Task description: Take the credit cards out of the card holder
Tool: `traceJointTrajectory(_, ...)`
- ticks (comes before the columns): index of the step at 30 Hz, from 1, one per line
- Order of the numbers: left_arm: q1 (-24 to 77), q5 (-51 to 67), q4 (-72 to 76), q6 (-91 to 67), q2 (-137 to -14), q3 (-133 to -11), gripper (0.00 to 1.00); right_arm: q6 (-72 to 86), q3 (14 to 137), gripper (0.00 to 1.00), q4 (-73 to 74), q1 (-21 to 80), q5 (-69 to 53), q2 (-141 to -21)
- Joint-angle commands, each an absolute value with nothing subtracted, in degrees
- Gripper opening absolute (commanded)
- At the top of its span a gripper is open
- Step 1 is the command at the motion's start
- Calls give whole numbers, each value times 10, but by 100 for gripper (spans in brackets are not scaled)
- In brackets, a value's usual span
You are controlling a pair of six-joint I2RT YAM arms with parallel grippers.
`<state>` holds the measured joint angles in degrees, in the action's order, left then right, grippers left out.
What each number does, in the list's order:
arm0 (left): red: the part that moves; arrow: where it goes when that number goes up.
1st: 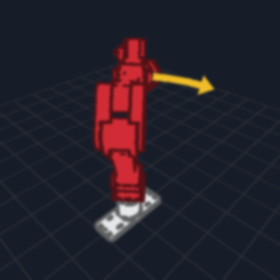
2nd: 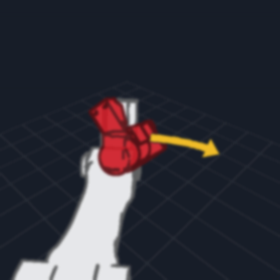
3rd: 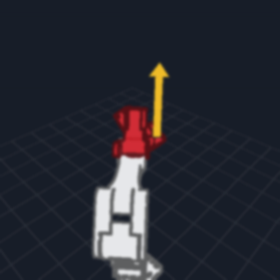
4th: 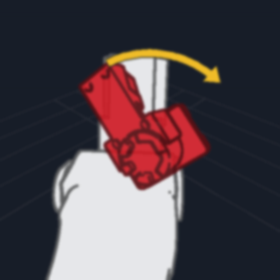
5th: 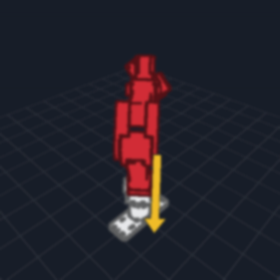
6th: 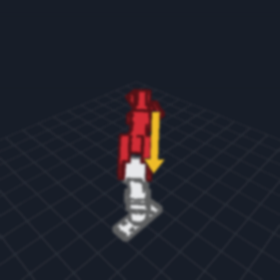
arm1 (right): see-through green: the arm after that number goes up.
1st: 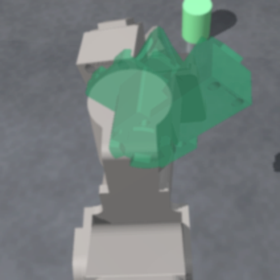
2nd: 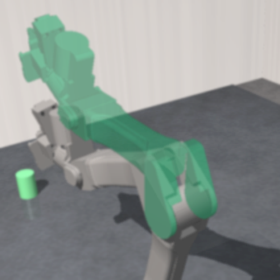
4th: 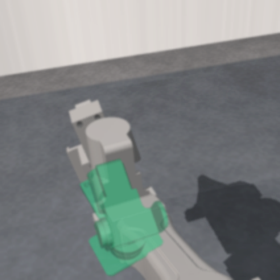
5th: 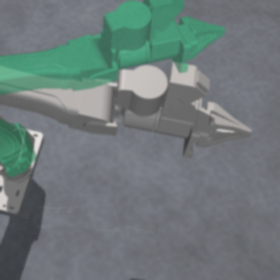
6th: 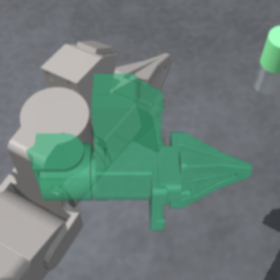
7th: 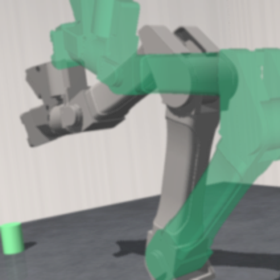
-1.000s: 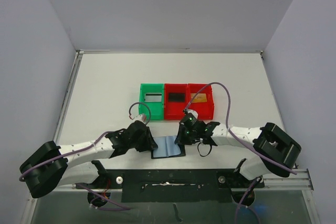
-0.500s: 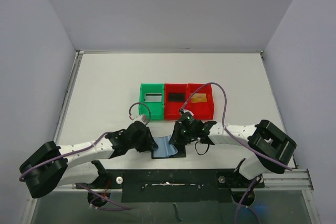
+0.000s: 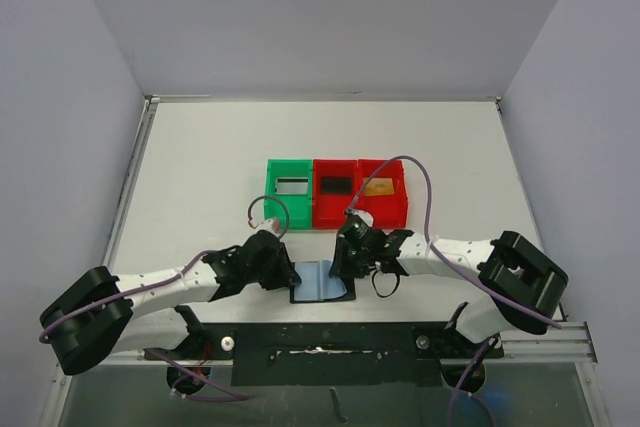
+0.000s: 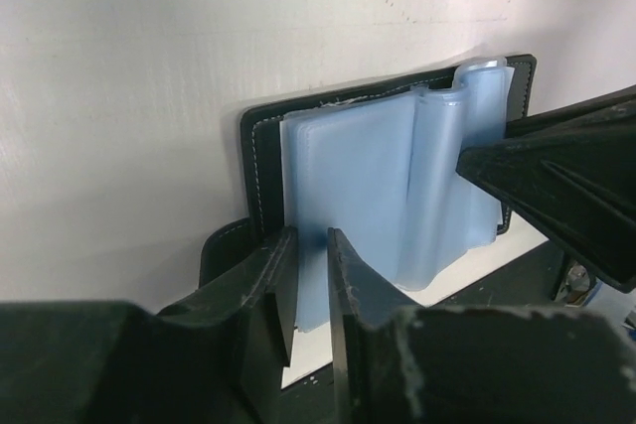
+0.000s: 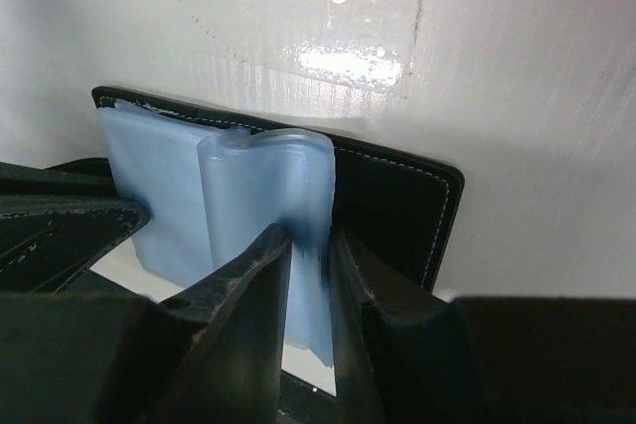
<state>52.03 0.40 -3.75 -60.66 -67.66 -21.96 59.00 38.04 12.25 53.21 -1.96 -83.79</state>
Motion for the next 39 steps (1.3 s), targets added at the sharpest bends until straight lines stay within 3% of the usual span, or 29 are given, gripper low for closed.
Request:
traceJointTrajectory(1,530,40,6,-599,-706,-244,15,595,387,22,108,555,-39,-879)
traceJointTrajectory(11,536,65,74,-599,-732,-267,13,599,388,20,117,559,-24,-874)
traceJointTrajectory(15,536,14,-45,-588,-727,-294,18,586,401,22,139,558,-8,-857)
traceJointTrajectory(19,535,-46,-175,-579,-675,-328,28,570,449,41,229,558,71,-816)
traceJointTrajectory(23,533,-92,-264,-569,-616,-365,52,563,488,62,324,554,170,-762)
traceJointTrajectory(30,522,-146,-332,-519,-554,-448,70,461,553,91,394,517,318,-633)
traceJointTrajectory(34,480,-207,-374,-473,-522,-508,79,333,582,100,350,460,377,-552)
traceJointTrajectory(39,350,-252,-406,-375,-495,-592,91,198,610,98,278,411,427,-483)
